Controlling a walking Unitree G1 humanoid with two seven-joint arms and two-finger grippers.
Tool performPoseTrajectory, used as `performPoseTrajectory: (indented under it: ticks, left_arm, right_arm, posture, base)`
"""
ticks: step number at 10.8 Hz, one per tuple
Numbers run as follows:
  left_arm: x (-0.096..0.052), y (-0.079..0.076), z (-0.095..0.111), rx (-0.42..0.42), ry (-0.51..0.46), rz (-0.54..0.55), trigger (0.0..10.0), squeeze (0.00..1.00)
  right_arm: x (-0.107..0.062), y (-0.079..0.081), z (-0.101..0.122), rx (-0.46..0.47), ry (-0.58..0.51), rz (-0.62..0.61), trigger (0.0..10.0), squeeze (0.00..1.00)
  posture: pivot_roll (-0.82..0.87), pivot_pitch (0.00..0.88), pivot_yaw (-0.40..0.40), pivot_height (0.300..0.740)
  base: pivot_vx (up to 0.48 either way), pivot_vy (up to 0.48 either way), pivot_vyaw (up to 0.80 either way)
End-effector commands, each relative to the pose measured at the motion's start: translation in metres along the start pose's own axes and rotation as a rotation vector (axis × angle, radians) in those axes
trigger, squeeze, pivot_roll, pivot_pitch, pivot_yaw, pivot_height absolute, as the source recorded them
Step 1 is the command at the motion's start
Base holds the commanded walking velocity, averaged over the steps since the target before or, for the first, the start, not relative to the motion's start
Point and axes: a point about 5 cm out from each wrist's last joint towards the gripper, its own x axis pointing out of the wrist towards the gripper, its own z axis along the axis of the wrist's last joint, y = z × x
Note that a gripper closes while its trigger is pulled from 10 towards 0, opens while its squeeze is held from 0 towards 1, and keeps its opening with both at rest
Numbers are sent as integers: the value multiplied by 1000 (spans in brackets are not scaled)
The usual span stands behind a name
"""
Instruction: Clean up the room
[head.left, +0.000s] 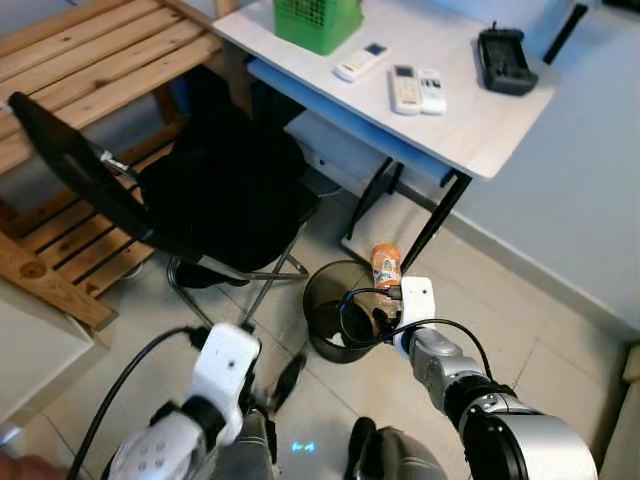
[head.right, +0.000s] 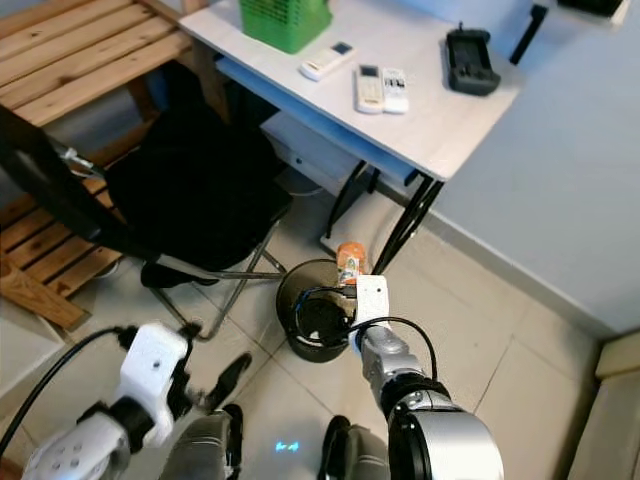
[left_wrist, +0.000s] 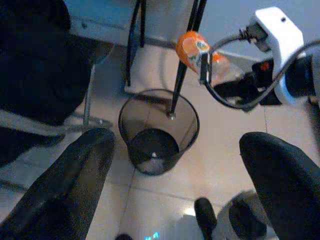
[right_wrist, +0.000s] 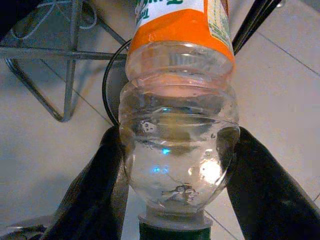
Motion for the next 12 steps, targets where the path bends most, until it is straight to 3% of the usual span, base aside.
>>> performPoseTrajectory:
  ticks: [1, 5, 11, 12]
  left_arm:
    - [-4, -5, 1, 0, 7, -23, 10000, 0]
    - [1, -3, 4, -14, -10, -24, 10000, 0]
    - [3, -7, 5, -27, -9, -29, 10000, 0]
    - [3, -7, 5, -28, -9, -30, 10000, 0]
  right_arm:
    - [-1, 0, -13, -6, 47, -8, 10000, 0]
    - [-1, 6, -13, -33, 44, -19, 10000, 0]
    - [-1, 22, -17, 12, 56, 10, 10000, 0]
    - [-1, 24, -16, 17, 52, 18, 10000, 325]
  posture:
    - [367, 274, -29, 740]
    - [324, 269, -25, 740]
    - [326, 277, -32, 740]
    - [326, 277, -34, 740]
  base:
    - [0, 0, 0]
    - [0, 0, 0]
    - [0, 0, 0]
    - [0, 0, 0]
